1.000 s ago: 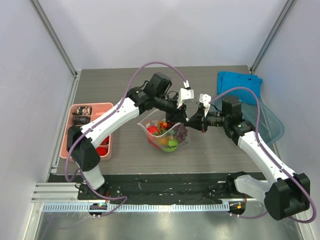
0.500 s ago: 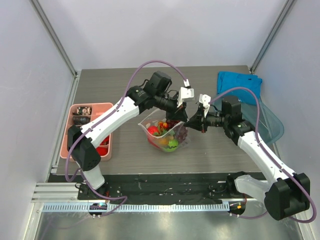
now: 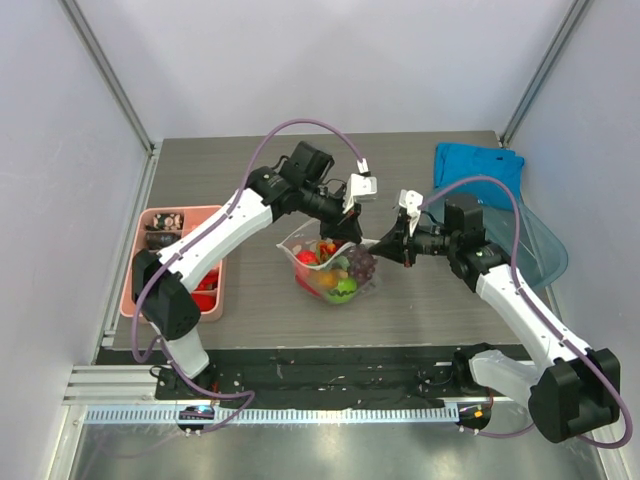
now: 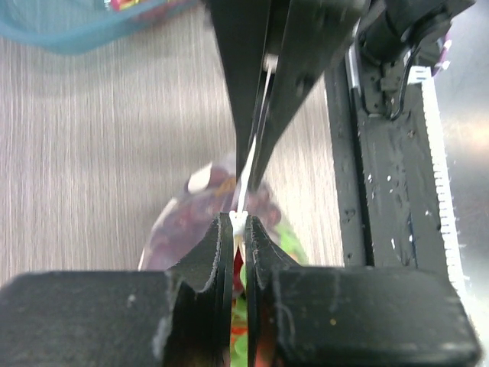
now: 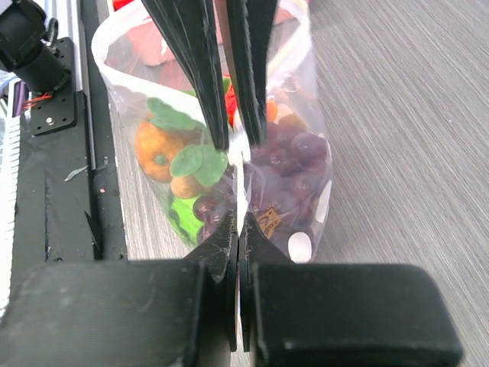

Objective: Place the food in the zip-top bag and seal the zipper
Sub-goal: Zip the zipper food storage bag at the center of the board.

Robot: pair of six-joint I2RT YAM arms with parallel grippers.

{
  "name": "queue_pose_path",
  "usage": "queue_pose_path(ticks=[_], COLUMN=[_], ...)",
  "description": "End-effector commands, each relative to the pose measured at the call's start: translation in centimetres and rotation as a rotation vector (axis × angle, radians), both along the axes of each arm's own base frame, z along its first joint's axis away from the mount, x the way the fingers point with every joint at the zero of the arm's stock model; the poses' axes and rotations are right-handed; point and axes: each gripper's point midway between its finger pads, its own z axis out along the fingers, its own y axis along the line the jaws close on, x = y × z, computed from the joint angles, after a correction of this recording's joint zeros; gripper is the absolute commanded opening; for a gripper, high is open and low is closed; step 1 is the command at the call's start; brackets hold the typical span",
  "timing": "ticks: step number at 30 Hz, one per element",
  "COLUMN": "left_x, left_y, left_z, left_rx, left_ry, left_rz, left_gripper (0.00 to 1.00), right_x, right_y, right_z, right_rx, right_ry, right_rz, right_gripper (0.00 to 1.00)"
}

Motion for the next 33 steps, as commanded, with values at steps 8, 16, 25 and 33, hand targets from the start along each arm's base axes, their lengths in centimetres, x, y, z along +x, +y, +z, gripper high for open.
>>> queue_pose_path(ticks=[8, 16, 25, 33], left_x=[1.4, 2.3, 3.2, 3.3], left_y=[7.7, 12.0, 15.8, 17.8], left_z=[-1.0, -1.2, -1.4, -1.5], left_rx=[0.137, 0.188, 0.226, 0.250], left_ry=[-0.038, -0.066, -0.093, -0.106], left_rz=[0.122, 0.192, 0.272, 0.298], left_gripper=[0.00, 0.00, 0.00, 0.00], right_x=[1.5, 2.2, 3.2, 3.3], right_y=[-2.4, -4.2, -5.3, -5.3], right_z=[1.6, 0.5, -0.4, -0.3], right_rx=[0.010, -0.017, -0.032, -0.031], right_ry=[-0.093, -0.094, -0.066, -0.063], right_rz=[-0.090, -0.153, -0.206, -0.203], right_gripper=[0.01, 0.01, 0.01, 0.01])
